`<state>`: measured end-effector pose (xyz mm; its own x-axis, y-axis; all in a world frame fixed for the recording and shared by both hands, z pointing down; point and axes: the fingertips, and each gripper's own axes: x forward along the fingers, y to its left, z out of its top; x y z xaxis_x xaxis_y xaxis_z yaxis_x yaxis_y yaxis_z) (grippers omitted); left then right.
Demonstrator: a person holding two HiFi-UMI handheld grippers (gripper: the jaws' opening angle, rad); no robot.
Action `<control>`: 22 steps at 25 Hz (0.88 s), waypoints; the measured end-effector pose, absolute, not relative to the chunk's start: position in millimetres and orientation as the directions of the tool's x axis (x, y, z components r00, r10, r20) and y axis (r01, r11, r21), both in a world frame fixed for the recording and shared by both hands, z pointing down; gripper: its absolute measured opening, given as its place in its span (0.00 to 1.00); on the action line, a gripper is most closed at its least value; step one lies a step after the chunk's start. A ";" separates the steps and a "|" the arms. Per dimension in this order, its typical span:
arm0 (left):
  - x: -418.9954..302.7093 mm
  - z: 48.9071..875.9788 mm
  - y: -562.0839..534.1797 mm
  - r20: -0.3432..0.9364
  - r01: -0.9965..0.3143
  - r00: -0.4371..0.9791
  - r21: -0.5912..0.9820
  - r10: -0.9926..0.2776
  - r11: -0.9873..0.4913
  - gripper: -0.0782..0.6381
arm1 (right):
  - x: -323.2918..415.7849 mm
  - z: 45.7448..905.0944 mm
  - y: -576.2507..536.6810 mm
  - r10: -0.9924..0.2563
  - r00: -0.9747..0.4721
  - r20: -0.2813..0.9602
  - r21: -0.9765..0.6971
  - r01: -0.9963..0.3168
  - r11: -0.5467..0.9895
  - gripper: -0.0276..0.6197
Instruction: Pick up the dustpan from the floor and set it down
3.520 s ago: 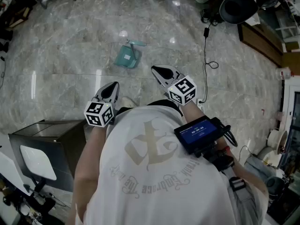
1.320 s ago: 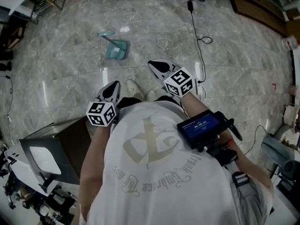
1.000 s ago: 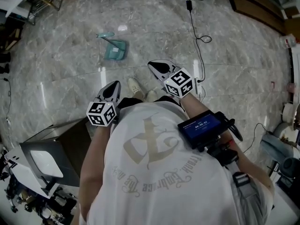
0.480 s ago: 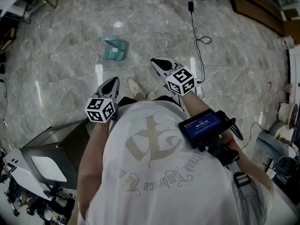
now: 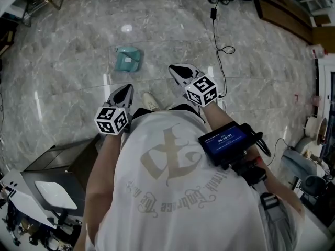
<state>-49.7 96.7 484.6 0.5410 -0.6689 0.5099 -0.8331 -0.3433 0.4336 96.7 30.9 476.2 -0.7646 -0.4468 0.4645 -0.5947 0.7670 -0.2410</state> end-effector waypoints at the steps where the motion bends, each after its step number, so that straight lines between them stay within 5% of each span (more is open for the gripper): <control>1: -54.0 486.6 94.1 0.509 -0.833 0.541 0.437 -0.670 -0.341 0.12 | 92.5 476.1 28.4 -0.445 -0.765 0.466 -0.237 -0.593 0.770 0.07; 22: -98.5 476.2 103.5 0.501 -0.865 0.441 0.458 -0.745 -0.203 0.12 | 28.5 467.7 6.3 -0.299 -0.807 0.509 -0.197 -0.447 0.873 0.07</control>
